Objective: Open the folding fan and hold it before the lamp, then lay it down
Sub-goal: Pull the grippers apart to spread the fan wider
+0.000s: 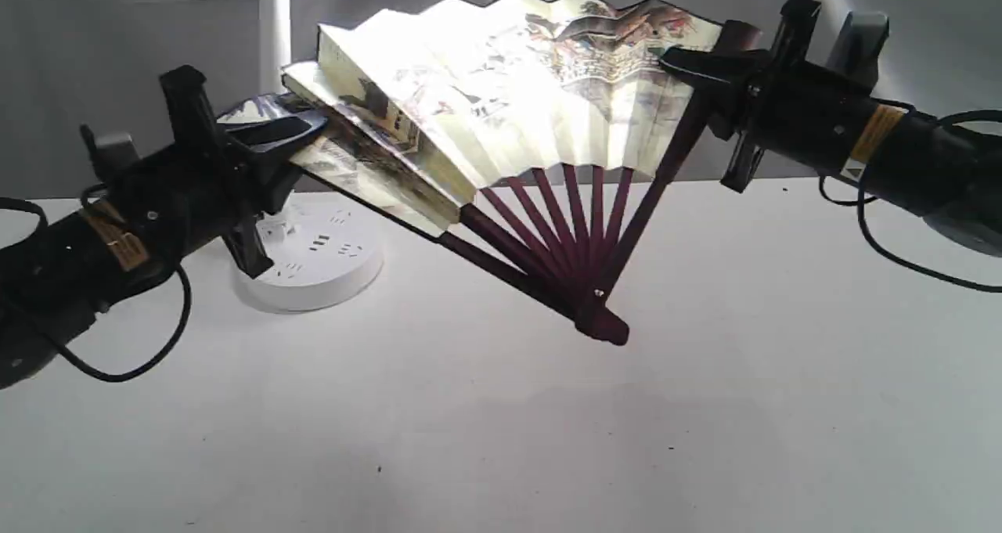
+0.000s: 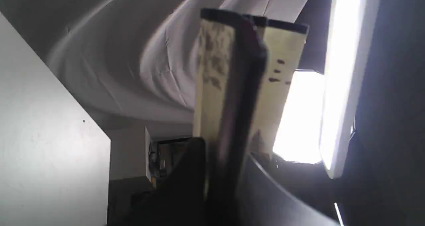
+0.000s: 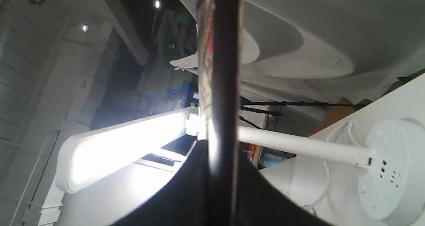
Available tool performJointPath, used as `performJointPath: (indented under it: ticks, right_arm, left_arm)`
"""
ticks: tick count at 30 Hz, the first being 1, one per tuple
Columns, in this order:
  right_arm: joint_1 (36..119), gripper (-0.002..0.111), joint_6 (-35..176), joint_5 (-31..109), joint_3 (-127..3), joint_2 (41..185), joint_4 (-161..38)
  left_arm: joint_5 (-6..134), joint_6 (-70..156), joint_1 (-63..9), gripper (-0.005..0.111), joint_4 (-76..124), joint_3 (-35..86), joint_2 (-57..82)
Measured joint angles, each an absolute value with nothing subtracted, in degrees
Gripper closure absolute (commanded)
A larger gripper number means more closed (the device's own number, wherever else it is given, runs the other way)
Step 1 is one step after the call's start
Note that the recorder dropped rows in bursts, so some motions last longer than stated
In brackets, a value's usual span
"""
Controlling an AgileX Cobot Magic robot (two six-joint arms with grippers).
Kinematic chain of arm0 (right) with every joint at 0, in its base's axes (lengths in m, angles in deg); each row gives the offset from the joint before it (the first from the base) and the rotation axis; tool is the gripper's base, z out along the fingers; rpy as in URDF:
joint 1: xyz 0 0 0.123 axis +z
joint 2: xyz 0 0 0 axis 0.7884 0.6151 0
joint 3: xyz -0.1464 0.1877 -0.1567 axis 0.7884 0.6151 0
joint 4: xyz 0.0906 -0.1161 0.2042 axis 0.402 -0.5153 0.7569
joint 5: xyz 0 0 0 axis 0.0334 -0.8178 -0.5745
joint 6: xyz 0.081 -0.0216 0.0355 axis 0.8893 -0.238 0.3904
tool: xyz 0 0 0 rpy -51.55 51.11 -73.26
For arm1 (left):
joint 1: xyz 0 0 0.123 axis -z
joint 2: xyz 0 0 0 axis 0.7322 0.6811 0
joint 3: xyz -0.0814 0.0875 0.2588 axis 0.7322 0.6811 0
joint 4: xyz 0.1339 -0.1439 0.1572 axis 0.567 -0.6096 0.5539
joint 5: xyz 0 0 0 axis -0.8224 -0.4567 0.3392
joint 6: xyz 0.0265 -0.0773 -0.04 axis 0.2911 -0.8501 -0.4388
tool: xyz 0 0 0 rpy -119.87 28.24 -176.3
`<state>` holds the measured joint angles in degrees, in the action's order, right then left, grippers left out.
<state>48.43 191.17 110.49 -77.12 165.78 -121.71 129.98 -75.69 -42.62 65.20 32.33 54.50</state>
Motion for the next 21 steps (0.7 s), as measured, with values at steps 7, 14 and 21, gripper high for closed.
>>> performJointPath:
  ticks: [7,14,21]
  right_arm:
    - [48.43,0.108,191.17,110.49,-77.45,165.78,-120.75]
    - [48.43,0.108,191.26,106.26,-77.27,165.49,-120.25]
    - [48.01,0.108,191.26,101.71,-72.97,165.49,-119.45]
  left_arm:
    - [129.47,-77.27,-44.22,0.107,68.21,32.23,50.79]
    - [128.12,-78.05,-44.45,0.107,68.56,32.23,49.90]
    - [126.47,-78.17,-44.47,0.107,69.27,32.23,49.90]
